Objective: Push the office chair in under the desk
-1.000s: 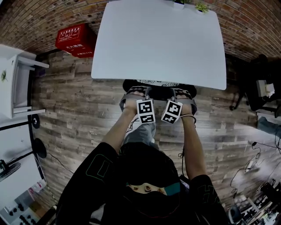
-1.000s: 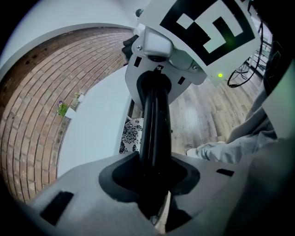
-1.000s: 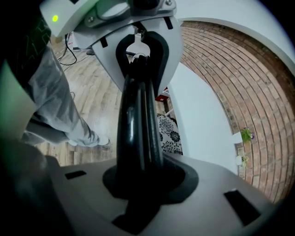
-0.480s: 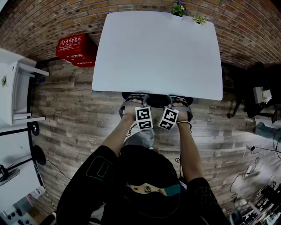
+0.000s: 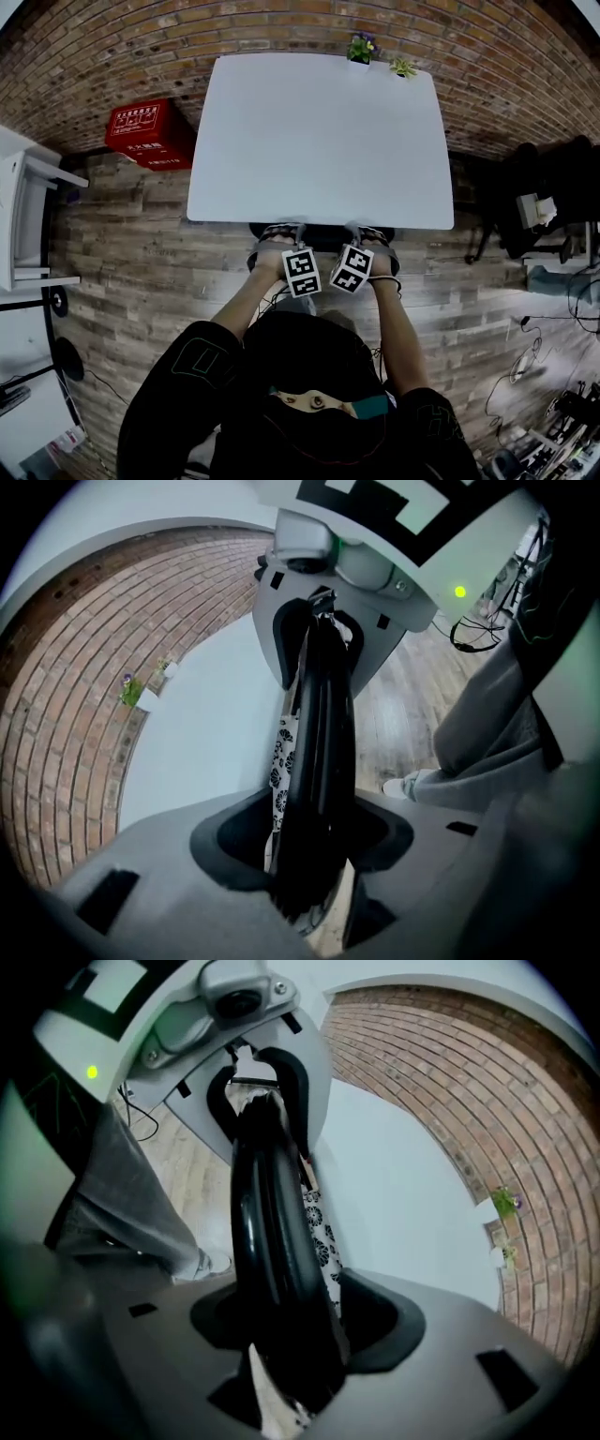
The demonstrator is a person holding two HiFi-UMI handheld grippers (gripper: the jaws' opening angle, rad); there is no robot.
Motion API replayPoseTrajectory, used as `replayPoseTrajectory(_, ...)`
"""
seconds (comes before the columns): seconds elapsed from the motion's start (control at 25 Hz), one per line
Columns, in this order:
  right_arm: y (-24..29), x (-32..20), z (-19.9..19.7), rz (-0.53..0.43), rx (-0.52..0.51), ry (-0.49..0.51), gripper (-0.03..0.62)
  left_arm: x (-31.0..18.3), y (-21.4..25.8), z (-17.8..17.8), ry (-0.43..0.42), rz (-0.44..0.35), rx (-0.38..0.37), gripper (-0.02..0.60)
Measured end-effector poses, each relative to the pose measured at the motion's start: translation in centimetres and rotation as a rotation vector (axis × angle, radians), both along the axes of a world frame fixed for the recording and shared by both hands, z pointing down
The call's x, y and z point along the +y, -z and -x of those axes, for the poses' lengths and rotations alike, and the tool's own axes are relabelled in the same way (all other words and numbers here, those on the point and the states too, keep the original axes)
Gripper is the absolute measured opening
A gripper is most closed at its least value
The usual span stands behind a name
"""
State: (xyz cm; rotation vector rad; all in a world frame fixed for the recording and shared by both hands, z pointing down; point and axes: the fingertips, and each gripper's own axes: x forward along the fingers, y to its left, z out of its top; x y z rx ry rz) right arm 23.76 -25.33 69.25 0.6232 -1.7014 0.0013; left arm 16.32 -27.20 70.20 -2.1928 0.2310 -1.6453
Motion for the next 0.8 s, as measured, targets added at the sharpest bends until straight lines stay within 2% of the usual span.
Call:
replayPoseTrajectory(0.16,1.6,1.6,-0.7,0.113,-0.068,-0.018,0.233,0.9,0.7,0.2,-0.04,0.042,-0.018,0.186)
replayPoseTrajectory(0.32,5.0,1.9,-0.3,0.237,-0.211,-0.014,0.216,1.9,2.1,0.3,-0.085,0.189,0.001,0.183)
replayPoseTrajectory(0.44,8.5,-0.1,0.3,0.203,-0.353,-0.055,0.189,2.4,4.2,0.2,-0.11,0.324,0.062,0.167)
replayPoseTrajectory(0.48,9.4,-1.2,0.2,0.171,-0.401,-0.08,0.189,2.1,5.1,-0.1,-0.104,0.342,0.101,0.164)
replayPoseTrajectory(0.52,10.3,-2.3,0.1,0.133,-0.44,-0.102,0.184,1.2,6.3,-0.5,-0.085,0.333,0.154,0.122)
replayPoseTrajectory(0.56,11.0,-3.4,-0.1,0.095,-0.469,-0.122,0.176,-0.1,7.7,-1.0,-0.06,0.303,0.216,0.018)
replayPoseTrajectory(0.68,13.2,-6.2,-0.5,-0.004,-0.538,-0.16,0.14,-4.1,12.9,-2.8,0.005,0.216,0.39,0.009)
replayPoseTrajectory(0.8,16.5,-8.6,-0.1,-0.082,-0.682,-0.204,0.135,-8.1,17.9,-4.0,0.085,0.119,0.564,0.009)
